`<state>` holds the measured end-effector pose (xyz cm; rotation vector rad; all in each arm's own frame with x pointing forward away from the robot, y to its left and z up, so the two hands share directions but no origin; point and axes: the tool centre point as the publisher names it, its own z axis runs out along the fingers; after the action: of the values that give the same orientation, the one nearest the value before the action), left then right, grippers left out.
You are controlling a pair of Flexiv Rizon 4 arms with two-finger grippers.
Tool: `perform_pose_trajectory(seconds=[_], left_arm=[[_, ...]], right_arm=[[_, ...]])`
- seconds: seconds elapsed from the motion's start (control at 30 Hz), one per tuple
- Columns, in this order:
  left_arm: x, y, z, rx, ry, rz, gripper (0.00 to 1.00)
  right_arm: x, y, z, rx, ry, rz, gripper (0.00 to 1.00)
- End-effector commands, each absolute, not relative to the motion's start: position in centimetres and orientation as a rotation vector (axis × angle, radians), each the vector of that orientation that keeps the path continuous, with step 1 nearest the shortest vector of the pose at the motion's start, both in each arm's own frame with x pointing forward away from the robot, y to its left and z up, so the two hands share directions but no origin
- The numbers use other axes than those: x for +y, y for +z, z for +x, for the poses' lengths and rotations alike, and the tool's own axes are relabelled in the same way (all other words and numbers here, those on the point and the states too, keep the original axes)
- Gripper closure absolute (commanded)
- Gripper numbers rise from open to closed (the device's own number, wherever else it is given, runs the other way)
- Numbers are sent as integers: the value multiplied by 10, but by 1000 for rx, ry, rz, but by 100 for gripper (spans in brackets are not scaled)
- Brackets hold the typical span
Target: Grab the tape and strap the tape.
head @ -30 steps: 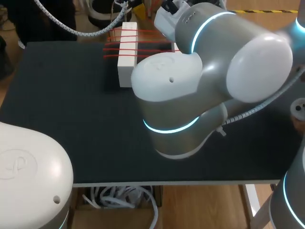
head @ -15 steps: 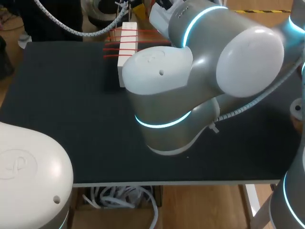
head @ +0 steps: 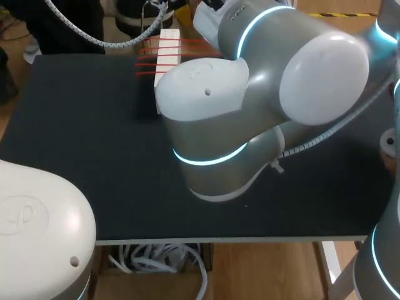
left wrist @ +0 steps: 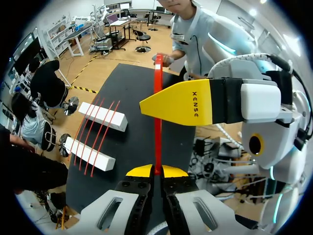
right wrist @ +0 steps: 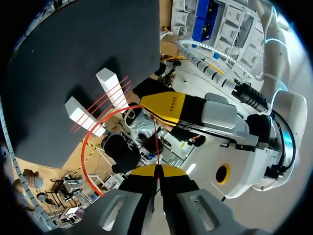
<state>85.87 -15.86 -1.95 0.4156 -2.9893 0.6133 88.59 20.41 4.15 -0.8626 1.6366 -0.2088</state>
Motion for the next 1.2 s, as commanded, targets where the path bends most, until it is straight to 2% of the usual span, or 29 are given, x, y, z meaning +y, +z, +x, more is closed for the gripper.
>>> perform_pose_trajectory(seconds=[0.03, 1.2], left_arm=[[-159, -19, 859, -2990, 611, 415, 100], [-159, -19, 859, -2990, 611, 415, 100]], right_arm=[[204, 44, 886, 1643, -213, -871, 100], [209, 22, 875, 1625, -262, -928, 100]])
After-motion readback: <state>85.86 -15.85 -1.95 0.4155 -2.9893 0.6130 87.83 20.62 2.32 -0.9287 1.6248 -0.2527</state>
